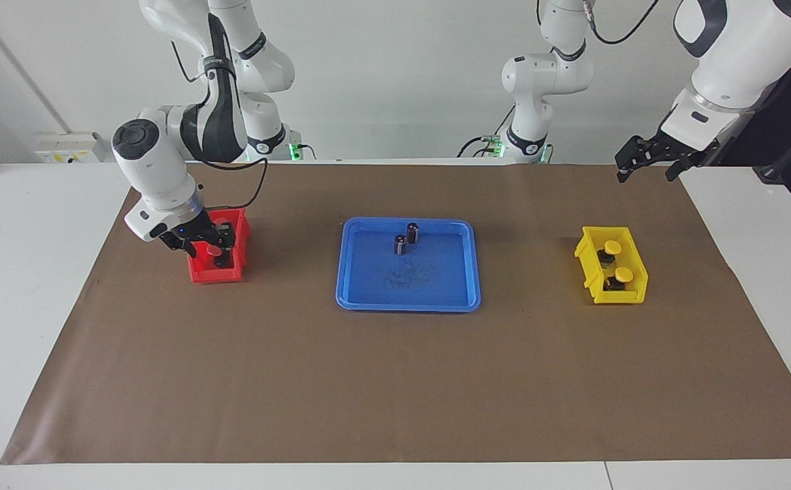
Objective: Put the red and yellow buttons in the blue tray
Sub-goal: 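Grasp a red button with the right gripper while the left gripper reaches yellow holder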
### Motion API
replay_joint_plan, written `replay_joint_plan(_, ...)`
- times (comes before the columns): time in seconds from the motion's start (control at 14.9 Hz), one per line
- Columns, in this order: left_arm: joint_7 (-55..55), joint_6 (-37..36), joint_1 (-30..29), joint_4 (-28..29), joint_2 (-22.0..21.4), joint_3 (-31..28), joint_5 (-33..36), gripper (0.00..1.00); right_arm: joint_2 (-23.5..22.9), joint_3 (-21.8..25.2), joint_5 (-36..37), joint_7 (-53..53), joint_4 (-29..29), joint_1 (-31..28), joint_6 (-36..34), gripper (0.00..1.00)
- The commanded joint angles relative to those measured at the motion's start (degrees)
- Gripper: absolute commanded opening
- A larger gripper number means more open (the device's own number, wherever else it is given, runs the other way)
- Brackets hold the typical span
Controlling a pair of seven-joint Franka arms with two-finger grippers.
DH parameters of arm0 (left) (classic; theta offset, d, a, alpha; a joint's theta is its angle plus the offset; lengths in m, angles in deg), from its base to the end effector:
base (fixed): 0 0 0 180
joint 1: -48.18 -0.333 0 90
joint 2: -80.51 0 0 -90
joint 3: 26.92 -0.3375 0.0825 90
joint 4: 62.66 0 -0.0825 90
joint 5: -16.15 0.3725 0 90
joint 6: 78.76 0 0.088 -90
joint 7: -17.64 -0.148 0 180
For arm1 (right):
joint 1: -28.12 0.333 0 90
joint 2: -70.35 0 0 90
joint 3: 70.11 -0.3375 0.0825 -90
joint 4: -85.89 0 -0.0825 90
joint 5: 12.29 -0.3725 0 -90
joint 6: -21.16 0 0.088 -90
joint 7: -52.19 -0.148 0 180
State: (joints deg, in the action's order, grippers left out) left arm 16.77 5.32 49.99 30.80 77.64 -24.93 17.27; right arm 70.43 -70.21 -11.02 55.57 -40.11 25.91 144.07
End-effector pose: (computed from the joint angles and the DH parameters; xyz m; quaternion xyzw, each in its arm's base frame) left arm 0.5085 -0.0312 0.5959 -0.9975 0.0401 0.0565 0.0121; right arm 0.5118 -0.0206 0.3665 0.9995 0.0173 -0.0267 0.0079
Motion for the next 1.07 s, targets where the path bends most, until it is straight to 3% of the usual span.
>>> replay_joint_plan(0.0,-0.09,0.73,-0.58,1.73,-1.71,-0.15,-0.41,1.0,1.85,-0.25,-0.03,1.19,-3.97,-0.95,3.12,0.7)
replay_joint_plan(0.74,-1.06,1.87,-2.16,2.69,-1.97,-0.5,-0.32,1.0,3.35,-0.16,0.05,4.71,-8.11,-2.71,5.77,0.62)
replay_joint_plan(1.01,-6.94,8.17,-2.51,9.43,-4.86,-0.5,-0.32,1.0,3.7,-0.16,0.05,4.71,-9.08,-2.71,6.64,0.61)
